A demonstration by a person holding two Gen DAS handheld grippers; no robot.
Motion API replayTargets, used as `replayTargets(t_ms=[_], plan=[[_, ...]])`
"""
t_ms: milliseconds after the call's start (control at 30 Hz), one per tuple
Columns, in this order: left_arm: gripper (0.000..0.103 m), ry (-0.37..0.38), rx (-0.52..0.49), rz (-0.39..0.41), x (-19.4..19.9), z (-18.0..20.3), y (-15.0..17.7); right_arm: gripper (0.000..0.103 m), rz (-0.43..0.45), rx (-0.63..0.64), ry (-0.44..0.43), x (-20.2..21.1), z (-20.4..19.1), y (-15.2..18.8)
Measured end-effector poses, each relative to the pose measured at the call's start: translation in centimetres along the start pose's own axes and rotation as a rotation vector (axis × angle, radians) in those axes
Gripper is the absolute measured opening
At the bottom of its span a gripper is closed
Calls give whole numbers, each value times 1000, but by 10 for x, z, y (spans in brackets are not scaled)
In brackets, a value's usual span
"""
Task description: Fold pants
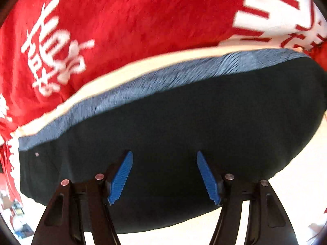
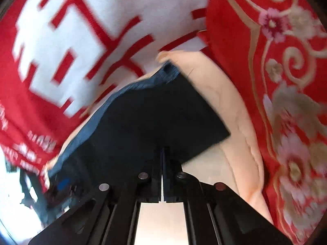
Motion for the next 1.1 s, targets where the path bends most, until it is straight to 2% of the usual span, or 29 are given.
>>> replayTargets(t_ms=[67,100,133,200,233,300,333,400,467,500,533,567,600,667,700,767,800,833,867,933,1000,1100], plan=[[67,10,-24,36,3,10,-11,7,43,107,25,18,-12,-8],[67,18,-29,49,2,17,-19,20,78,147,43,23,-16,-21],[67,27,-27,56,0,23,-27,43,99,154,52,24,-18,-30],[67,52,-6,60,-5,37,-37,67,98,128,46,11,-19,-56],[67,66,4,59,-8,44,-40,67,85,123,36,0,-21,-68],[67,70,6,42,-17,55,-39,64,58,159,96,-27,-24,-81],[67,73,9,34,-20,58,-36,53,44,168,111,-40,-25,-80],[67,66,16,52,-21,61,-32,37,17,169,77,-59,-25,-81],[67,63,13,72,-25,54,-32,30,4,207,71,-72,-30,-79],[67,66,13,72,-26,53,-32,13,-17,227,81,-80,-31,-77],[67,70,15,70,-26,52,-30,5,-41,236,96,-87,-30,-76],[67,74,17,67,-26,51,-30,5,-30,234,103,-86,-29,-77],[67,81,15,65,-27,50,-32,5,20,236,123,-78,-29,-82],[70,86,10,69,-29,40,-25,6,167,238,116,-49,-32,-95],[74,79,6,71,-31,38,-25,7,213,238,111,-39,-34,-99],[75,84,10,69,-32,31,-22,10,254,245,147,-25,-38,-107],[75,85,10,55,-32,33,-24,21,262,234,165,-20,-39,-110],[75,82,7,40,-31,31,-26,25,266,218,168,-15,-39,-111],[75,72,5,32,-29,28,-30,25,269,195,152,-9,-39,-111],[75,50,30,87,-24,18,-50,25,229,182,83,-1,-42,-98],[75,36,63,121,-24,7,-65,25,171,241,63,-7,-56,-77],[75,-1,70,103,-45,-3,-79,25,120,345,77,-33,-76,-47]])
Point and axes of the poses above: each gripper's, at about its wrist camera, not at the fingertips, and x roughly against the way its jaws point, z to its right, y to its underside, the point moved 1 cm from there along -x, roughly the way its jaws point, and after that the axes turned 12 degrees about z, right-handed, at the moved point
